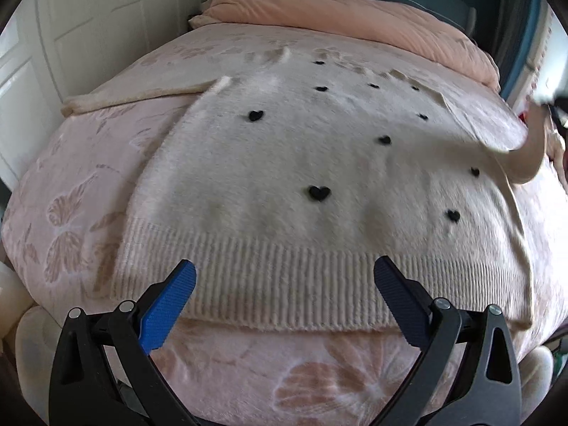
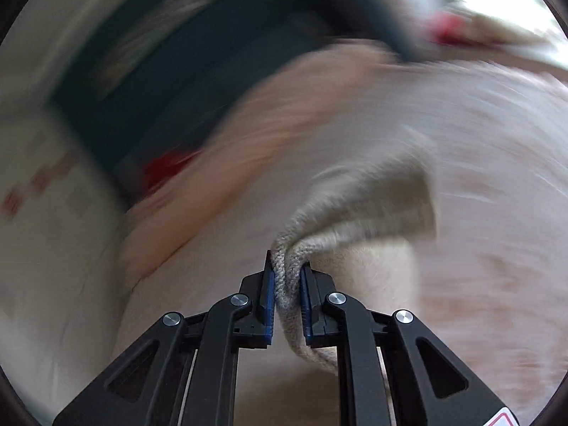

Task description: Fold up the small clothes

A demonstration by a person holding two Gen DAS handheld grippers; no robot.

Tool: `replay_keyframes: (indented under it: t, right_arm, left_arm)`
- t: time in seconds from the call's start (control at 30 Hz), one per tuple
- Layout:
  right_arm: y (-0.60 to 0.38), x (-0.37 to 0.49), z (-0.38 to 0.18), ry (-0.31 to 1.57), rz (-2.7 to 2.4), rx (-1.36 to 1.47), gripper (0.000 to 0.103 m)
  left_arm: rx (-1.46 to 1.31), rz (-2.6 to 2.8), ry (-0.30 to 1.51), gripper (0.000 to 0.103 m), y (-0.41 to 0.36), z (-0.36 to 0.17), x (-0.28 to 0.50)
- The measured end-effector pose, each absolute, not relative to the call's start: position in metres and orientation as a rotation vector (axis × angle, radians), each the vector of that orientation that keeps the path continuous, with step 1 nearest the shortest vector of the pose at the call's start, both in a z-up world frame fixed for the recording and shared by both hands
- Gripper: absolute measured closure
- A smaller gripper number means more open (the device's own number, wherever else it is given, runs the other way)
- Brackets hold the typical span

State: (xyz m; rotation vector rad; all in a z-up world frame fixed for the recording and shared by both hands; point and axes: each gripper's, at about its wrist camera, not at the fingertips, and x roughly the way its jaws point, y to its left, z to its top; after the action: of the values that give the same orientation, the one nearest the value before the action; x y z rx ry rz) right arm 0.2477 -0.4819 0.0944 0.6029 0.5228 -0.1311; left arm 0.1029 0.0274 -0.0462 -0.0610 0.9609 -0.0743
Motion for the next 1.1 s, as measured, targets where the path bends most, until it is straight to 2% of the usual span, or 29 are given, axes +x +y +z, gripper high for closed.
replay_keyframes:
  t: [0.13,0.17,0.2,0.3,0.33,0.4,0.47,0.6,0.7,0.77,0.8,0.83,0.87,0.9,0.93,0.97,1.03,1.1]
  right_arm:
    - [-0.334,0.305,0.092,0.637,0.192,0.42,0.086]
    - [-0.293,0.316,0.076,0.696,0.255,0.369,0.082]
    - [-0.268,0.323,0.063,0.743,0.291,0.33,0.074]
    - [-0.222,0.32,0.022,0.829,0.339,0.263,0.069]
    - [-0.222,0.313,0.013,0.839,0.33,0.281,0.067]
    - [-0.239,0.291,-0.001,0.849,0.289,0.349,0.052]
    - [-0.272,0.272,-0.013,0.857,0.225,0.426,0.049]
    - [-0.35,0.213,-0.037,0.873,0.029,0.641,0.048]
    - [-0.401,0.205,-0.056,0.866,-0.048,0.82,0.047]
    - [-0.416,0.21,-0.063,0.841,-0.063,0.885,0.048]
    - [-0.423,0.216,-0.065,0.822,-0.071,0.91,0.048]
    - [-0.427,0.221,-0.067,0.808,-0.08,0.92,0.047]
    - [-0.429,0.227,-0.067,0.795,-0.082,0.927,0.05]
    - [-0.426,0.239,-0.061,0.775,-0.084,0.925,0.076]
    - [-0.428,0.244,-0.055,0.749,-0.077,0.921,0.097]
    - [-0.425,0.249,-0.053,0.718,-0.073,0.92,0.095]
    - [-0.429,0.242,-0.03,0.603,-0.066,0.904,0.095]
    - [-0.434,0.231,-0.026,0.576,-0.088,0.866,0.095]
  left_arm:
    - [-0.132,-0.049,0.934,0.005,0.044,-0.036,0.112]
    - [-0.147,-0.047,0.926,0.005,0.048,-0.033,0.115]
    - [-0.166,-0.047,0.92,0.005,0.052,-0.029,0.12]
    - [-0.25,-0.086,0.918,0.005,0.061,-0.02,0.148]
    - [-0.271,-0.099,0.923,0.005,0.063,-0.019,0.158]
    - [-0.34,-0.149,0.94,0.005,0.064,-0.018,0.196]
    - [-0.395,-0.183,0.947,0.005,0.062,-0.022,0.234]
    - [-0.475,-0.202,1.0,0.005,0.048,-0.047,0.308]
    - [-0.574,-0.14,1.095,0.006,0.04,-0.087,0.356]
    - [-0.581,-0.069,1.071,0.007,0.036,-0.091,0.369]
    - [-0.574,-0.058,1.045,0.023,0.033,-0.088,0.372]
    - [-0.559,-0.071,1.03,0.057,0.028,-0.083,0.378]
    - [-0.54,-0.106,1.033,0.069,0.021,-0.079,0.388]
    - [-0.513,-0.106,1.023,0.08,0.017,-0.072,0.396]
    - [-0.498,-0.11,0.989,0.09,0.016,-0.064,0.399]
    - [-0.491,-0.18,0.926,0.097,0.013,-0.05,0.404]
    - [-0.446,-0.232,0.827,0.097,0.008,-0.02,0.405]
    - [-0.423,-0.255,0.764,0.097,0.009,-0.008,0.406]
